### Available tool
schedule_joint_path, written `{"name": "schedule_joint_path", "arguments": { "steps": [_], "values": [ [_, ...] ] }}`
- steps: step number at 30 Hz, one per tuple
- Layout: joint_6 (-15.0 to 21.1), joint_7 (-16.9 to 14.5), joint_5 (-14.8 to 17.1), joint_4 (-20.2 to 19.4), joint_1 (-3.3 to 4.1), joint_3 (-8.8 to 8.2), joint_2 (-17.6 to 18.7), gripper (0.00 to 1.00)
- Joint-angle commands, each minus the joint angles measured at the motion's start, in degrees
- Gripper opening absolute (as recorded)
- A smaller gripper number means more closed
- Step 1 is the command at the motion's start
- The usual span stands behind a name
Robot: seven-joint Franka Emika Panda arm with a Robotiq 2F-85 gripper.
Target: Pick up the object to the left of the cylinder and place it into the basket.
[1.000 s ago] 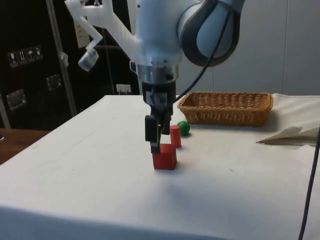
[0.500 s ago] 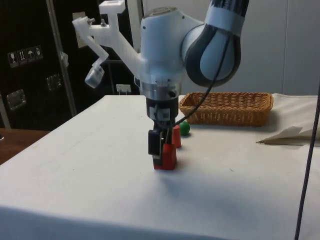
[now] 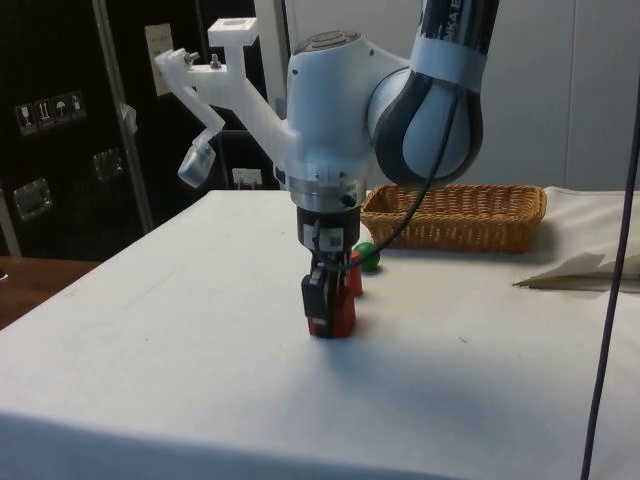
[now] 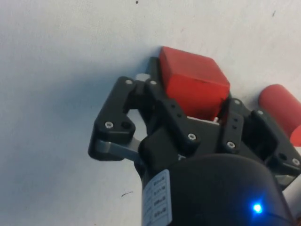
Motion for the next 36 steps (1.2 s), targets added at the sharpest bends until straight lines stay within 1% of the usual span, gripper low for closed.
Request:
{"name": "schedule_joint_path", "arguments": {
  "steps": [1,2,3,4,10,11,12,15,20,21,22,27,29,30,31,36],
  "values": [
    [0.86,-0.23,0.52,-0.11,-0.46,0.69,0.11,0.13],
    [0.06,0.0,0.0,0.0,0.0,0.0,0.0,0.02],
    [0.92,-0.23,0.52,-0.11,-0.46,0.69,0.17,0.02],
    [0.92,-0.17,0.52,-0.11,-0.46,0.69,0.17,0.0],
    [0.97,-0.17,0.52,-0.11,-0.4,0.63,0.23,0.0],
    [0.06,0.0,0.0,0.0,0.0,0.0,0.0,0.0],
    [0.8,-0.11,0.4,-0.17,-0.34,0.46,0.11,0.0],
    [0.4,0.0,0.17,-0.34,-0.06,0.17,-0.34,0.0],
    [-0.11,-0.17,-0.17,-0.92,0.0,-0.4,-1.6,0.0],
    [0.06,-0.11,0.0,-0.34,0.0,-0.17,-0.69,0.0],
    [-0.17,-0.23,-0.23,-1.09,0.0,-0.52,-1.83,0.0],
    [-0.69,-0.57,-0.29,-2.12,0.0,-1.03,-3.84,0.0],
    [-0.8,-0.69,-0.29,-2.46,0.06,-1.26,-4.53,0.0],
    [-0.52,-0.74,0.0,-2.18,-0.06,-0.97,-3.95,0.0],
    [-0.86,-0.74,-0.29,-2.58,0.06,-1.38,-4.81,0.0],
    [-1.32,-1.2,-0.29,-3.44,-0.06,-1.89,-6.53,0.0]
  ]
}}
